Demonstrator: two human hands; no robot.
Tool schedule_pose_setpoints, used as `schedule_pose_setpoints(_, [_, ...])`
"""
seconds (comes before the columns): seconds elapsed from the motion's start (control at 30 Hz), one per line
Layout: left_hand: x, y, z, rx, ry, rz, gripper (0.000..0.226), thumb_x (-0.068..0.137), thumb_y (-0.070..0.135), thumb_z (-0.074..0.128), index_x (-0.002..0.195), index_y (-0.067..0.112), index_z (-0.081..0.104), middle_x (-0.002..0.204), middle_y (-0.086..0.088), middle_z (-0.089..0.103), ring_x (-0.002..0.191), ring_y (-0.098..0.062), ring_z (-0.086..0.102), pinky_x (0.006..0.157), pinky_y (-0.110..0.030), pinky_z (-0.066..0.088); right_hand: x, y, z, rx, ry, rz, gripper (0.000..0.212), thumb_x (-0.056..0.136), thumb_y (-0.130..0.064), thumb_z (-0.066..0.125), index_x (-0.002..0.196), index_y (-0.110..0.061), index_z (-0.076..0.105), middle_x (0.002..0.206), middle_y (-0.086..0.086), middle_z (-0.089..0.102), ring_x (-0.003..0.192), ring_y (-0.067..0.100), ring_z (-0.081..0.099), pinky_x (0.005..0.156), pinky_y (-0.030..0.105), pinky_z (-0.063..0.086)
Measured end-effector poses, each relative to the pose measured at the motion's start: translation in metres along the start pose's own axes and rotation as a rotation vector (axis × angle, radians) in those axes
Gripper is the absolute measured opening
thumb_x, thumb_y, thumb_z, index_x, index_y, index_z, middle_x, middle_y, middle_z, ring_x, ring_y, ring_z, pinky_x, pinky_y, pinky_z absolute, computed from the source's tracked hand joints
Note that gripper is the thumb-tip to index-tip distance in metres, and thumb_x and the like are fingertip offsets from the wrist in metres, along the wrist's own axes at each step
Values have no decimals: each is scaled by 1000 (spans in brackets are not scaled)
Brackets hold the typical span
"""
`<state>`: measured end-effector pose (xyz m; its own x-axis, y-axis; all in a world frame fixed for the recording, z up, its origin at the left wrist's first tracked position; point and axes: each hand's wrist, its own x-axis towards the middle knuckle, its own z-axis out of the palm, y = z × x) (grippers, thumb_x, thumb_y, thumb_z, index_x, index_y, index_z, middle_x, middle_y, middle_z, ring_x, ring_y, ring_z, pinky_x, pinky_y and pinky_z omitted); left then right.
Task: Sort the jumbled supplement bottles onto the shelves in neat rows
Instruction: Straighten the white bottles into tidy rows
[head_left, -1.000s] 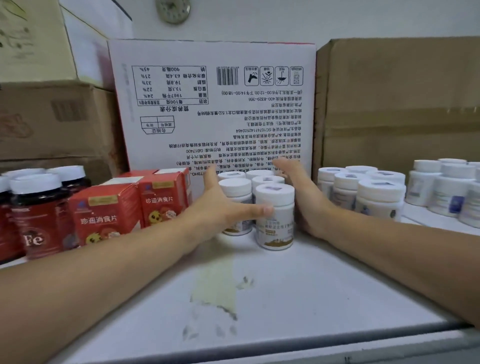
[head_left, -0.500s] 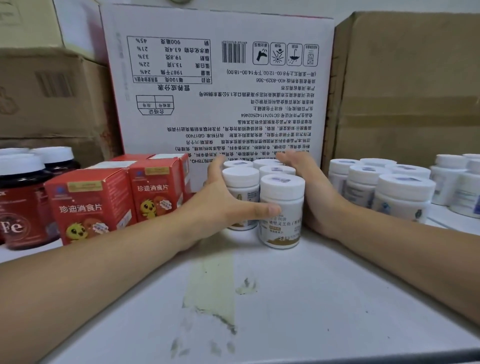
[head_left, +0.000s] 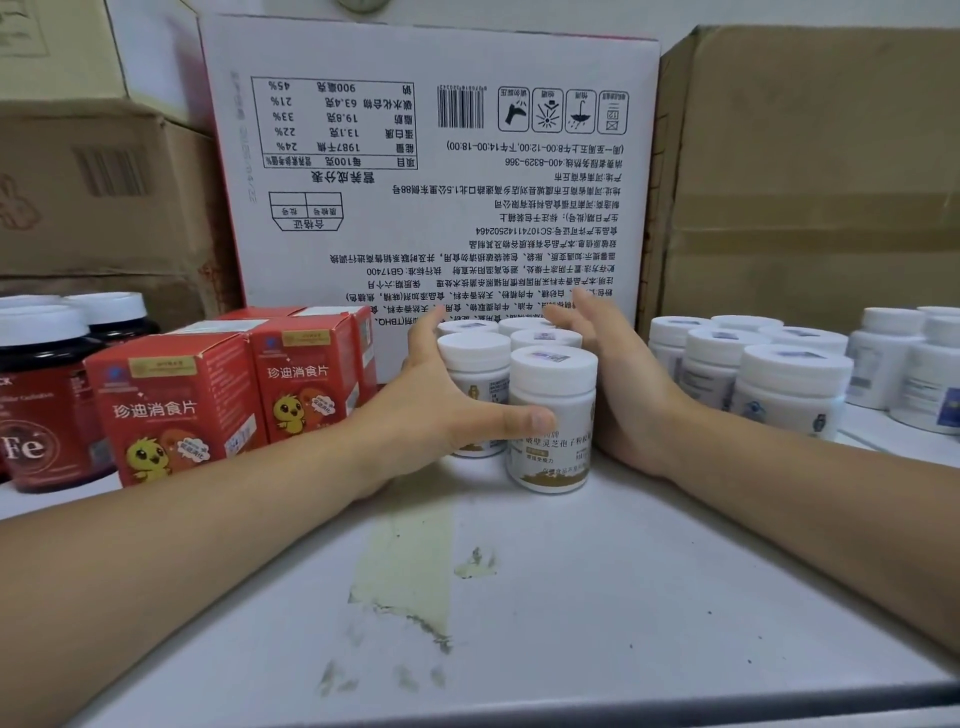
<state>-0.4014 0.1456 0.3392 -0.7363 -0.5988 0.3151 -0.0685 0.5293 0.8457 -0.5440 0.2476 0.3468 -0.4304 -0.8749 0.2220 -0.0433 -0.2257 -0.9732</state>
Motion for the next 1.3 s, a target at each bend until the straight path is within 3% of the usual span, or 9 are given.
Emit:
schedule_pose_setpoints(0.2, [-2,3,1,10,47,27,157,33,53,96,154,37,-3,134,18,36,126,-5,43,105,-22,33,2,1,0,-24,-12,12,48,91,-64,37,129,-37,50,137,-5,55,125,19,53,113,44,33])
schedule_pose_setpoints(0.33, [-1,-1,-1,-16,17,18,155,26,53,88,152,41,-2,127,23,38,129,-9,47,113,-33,36,1,0,-2,-46,-44,3,35,90,-63,40,94,-40,65,96,-15,73,103,11,66,102,38,44])
schedule_pose_setpoints(0.5, [0,-1,-3,-49,-24,-10,156,28,48,90,154,36,-1,144,13,41,125,-9,51,111,-32,39,3,2,-4,-64,-11,9,56,66,-75,53,112,-43,60,129,-10,62,124,17,54,113,45,32])
schedule_pose_setpoints(0.6, [1,-1,-4,-65,-37,-13,155,30,44,91,155,35,-1,143,12,44,119,-7,55,107,-29,42,3,-1,-3,-83,12,2,38,87,-64,44,86,-39,72,90,-15,74,109,14,62,109,41,37])
schedule_pose_setpoints(0.73, [1,-2,-4,-76,-37,0,154,29,46,89,155,34,0,139,13,46,118,-5,56,106,-29,43,1,0,-2,-84,-61,-18,62,97,-54,32,55,-38,74,68,-19,72,75,1,69,88,32,46])
schedule_pose_setpoints(0.87, [2,-3,-4,-67,-29,14,151,32,44,91,154,33,2,135,15,46,115,-1,55,99,-23,45,3,0,-2,-57,-36,-6,36,92,-61,39,95,-37,65,100,-12,72,109,16,63,109,43,38])
schedule_pose_setpoints(0.97, [2,-3,-3,-70,-29,19,151,32,44,91,154,34,2,132,17,45,117,-1,54,96,-21,44,4,2,-4,-76,-23,-14,44,80,-69,46,110,-39,56,130,-5,60,123,21,55,113,46,33])
schedule_pose_setpoints(1.13, [1,-3,-3,-60,-10,29,157,25,54,91,153,38,4,147,14,33,131,-10,47,111,-33,39,7,4,-5,-64,-18,-22,53,69,-71,47,109,-39,59,135,-4,58,125,22,53,113,46,32])
schedule_pose_setpoints(1.3, [-1,-2,-5,-64,-16,27,155,27,51,90,154,37,2,156,11,27,132,-10,44,114,-36,36,9,1,-4,-32,1,-20,44,87,-65,41,119,-38,54,133,-3,58,122,20,56,113,46,34])
